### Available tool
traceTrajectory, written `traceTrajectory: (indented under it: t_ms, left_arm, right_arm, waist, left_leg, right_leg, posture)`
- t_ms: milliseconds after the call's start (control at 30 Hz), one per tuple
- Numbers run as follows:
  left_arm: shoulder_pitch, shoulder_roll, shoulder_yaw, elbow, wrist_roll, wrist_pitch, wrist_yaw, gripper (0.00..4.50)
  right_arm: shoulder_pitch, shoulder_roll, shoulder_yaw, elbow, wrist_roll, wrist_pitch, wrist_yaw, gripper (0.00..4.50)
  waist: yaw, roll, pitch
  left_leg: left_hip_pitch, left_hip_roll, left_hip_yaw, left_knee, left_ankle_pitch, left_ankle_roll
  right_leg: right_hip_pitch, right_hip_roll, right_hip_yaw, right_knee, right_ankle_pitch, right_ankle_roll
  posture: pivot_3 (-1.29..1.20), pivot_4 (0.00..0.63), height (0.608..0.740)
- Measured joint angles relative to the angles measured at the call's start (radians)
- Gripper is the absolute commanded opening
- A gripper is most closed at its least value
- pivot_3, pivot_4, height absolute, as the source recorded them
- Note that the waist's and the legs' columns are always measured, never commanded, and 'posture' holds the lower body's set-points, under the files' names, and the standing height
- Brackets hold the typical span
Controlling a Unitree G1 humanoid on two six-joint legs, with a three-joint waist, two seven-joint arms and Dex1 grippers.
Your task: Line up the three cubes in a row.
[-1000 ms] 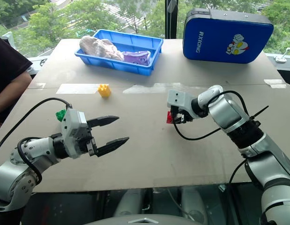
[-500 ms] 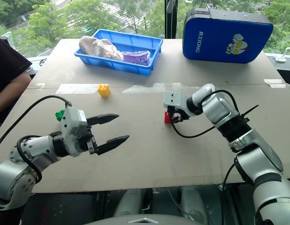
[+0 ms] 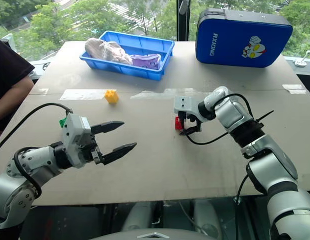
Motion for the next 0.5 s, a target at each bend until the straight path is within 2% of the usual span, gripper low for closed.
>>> traceTrajectory:
  t_ms: [133, 267, 400, 500]
  left_arm:
    - [-0.022, -0.038, 0.02, 0.042, 0.001, 0.037, 0.09, 4.5]
    - [-0.194, -0.067, 0.018, 0.174, 0.07, 0.099, 0.27, 4.5]
    - [-0.382, -0.068, -0.023, 0.334, 0.15, 0.168, 0.38, 4.5]
    - [-0.53, -0.084, -0.075, 0.531, 0.23, 0.196, 0.446, 4.5]
  right_arm:
    - [0.092, -0.058, -0.099, -0.18, 0.067, 0.029, -0.004, 4.42]
    - [0.265, -0.054, -0.272, -0.419, 0.197, 0.056, -0.091, 4.42]
    - [0.337, -0.013, -0.472, -0.68, 0.398, 0.177, -0.205, 4.42]
    - [0.434, -0.014, -0.537, -0.811, 0.421, 0.184, -0.31, 4.42]
  waist:
    - [0.008, 0.0, 0.0]
    - [0.021, 0.0, 0.0]
    - [0.024, -0.001, 0.0]
    - [0.029, -0.003, -0.001]
  left_leg:
    - [0.0, 0.0, -0.001, 0.0, 0.0, 0.0]
    - [0.001, 0.0, -0.001, 0.001, 0.0, 0.0]
    - [0.001, 0.0, -0.001, 0.001, 0.0, 0.0]
    - [0.001, -0.001, -0.001, 0.001, 0.0, 0.0]
  right_leg:
    - [0.001, 0.0, -0.001, 0.0, 0.0, 0.0]
    - [0.001, 0.001, -0.001, 0.001, 0.0, 0.0]
    - [0.002, 0.001, -0.001, 0.001, 0.0, 0.0]
    - [0.003, 0.001, -0.003, 0.0, 0.0, 0.0]
  posture:
    - [0.0, 0.15, 0.74]
    - [0.0, 0.15, 0.74]
    - [0.0, 0.15, 0.74]
    - [0.0, 0.15, 0.74]
